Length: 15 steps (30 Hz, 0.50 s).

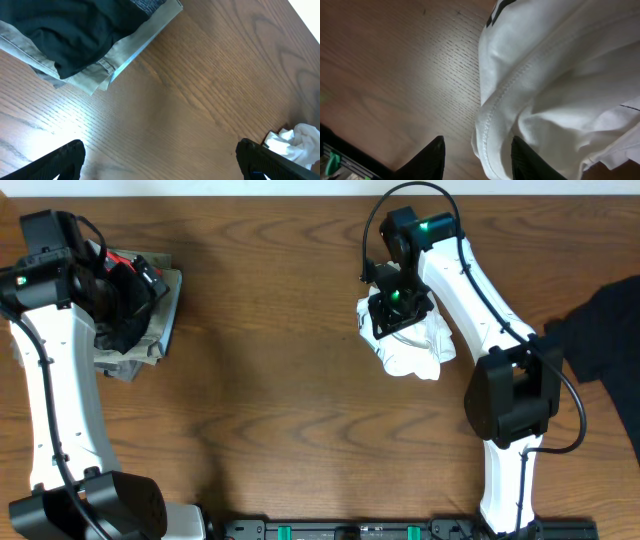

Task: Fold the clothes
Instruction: 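Press down on the crumpled shirt bundle with the right gripper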

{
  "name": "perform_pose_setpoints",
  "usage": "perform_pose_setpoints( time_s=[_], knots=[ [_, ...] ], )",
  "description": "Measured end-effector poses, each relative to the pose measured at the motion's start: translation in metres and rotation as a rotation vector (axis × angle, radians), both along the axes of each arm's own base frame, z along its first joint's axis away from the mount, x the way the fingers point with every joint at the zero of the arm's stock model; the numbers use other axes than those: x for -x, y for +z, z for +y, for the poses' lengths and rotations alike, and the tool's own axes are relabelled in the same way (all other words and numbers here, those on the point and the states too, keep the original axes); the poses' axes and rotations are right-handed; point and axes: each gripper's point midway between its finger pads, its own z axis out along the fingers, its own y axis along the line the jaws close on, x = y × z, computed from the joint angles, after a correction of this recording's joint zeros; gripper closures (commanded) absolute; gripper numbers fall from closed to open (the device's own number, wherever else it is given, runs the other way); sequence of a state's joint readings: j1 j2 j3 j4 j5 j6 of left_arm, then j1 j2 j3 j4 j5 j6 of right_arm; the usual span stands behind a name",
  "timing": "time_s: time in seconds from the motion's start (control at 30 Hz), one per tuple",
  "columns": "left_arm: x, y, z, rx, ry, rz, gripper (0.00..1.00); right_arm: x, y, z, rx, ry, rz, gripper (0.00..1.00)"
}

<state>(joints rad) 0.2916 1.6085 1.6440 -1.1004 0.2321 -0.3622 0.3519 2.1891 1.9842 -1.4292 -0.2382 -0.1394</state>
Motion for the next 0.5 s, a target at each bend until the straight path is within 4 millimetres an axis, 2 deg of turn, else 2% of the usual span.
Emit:
perform_pose_setpoints(
  time_s=[0.3, 0.4, 0.5],
  knots=[
    [0.000, 0.000, 0.000, 0.000, 0.000, 0.000, 0.02, 0.003, -0.010, -0.006, 0.033, 0.001, 0.013, 0.62],
    [0.000, 0.000, 0.000, 0.000, 0.000, 0.000, 0.02, 0.007, -0.018, -0.008, 0.043, 0.000, 0.030, 0.71],
    [0.000, 0.000, 0.000, 0.000, 0.000, 0.000, 0.02, 0.007, -0.023, -0.008, 0.046, -0.001, 0.032, 0.87]
  ],
)
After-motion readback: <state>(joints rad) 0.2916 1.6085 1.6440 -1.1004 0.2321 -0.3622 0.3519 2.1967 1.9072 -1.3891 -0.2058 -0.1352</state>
